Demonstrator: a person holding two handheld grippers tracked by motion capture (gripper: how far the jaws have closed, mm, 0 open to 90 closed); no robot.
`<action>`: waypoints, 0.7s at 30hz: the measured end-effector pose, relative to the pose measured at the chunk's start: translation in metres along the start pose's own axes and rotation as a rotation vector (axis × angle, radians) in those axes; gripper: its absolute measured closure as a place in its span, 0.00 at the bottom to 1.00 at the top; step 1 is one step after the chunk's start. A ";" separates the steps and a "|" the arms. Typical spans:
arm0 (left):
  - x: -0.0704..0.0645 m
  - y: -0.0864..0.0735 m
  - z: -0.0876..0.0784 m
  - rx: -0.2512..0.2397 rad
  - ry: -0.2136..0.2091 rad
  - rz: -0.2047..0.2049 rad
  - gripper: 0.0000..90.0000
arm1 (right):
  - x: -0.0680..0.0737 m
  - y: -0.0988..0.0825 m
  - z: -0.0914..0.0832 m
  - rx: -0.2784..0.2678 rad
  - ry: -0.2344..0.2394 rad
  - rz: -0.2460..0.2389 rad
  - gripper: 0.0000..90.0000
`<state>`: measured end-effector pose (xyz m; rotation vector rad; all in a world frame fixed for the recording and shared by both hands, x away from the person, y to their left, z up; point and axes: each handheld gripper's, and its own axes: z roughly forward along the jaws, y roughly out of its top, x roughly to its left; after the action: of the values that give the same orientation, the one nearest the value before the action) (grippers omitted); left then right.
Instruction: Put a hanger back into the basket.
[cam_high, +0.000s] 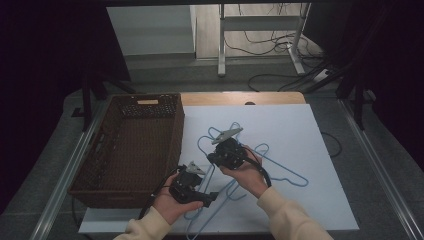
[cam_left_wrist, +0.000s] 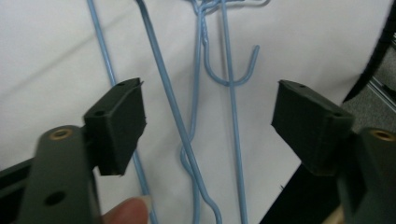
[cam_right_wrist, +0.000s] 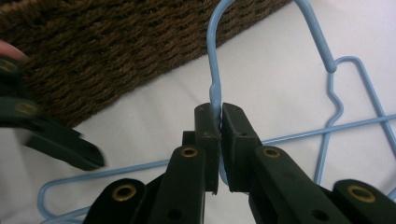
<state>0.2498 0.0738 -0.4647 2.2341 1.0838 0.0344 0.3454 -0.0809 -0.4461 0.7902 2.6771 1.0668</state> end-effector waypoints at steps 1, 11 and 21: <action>0.001 0.000 0.003 0.004 0.004 -0.001 0.33 | 0.000 -0.001 -0.001 -0.004 0.003 0.002 0.95; 0.009 -0.006 0.025 0.022 0.011 -0.067 0.63 | 0.001 -0.008 -0.012 -0.050 0.016 0.011 0.95; 0.014 -0.009 0.023 -0.021 -0.062 -0.106 0.92 | 0.003 -0.010 -0.018 -0.074 0.032 0.015 0.95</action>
<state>0.2593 0.0750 -0.4909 2.1414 1.1613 -0.0676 0.3330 -0.0958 -0.4391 0.7881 2.6443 1.1839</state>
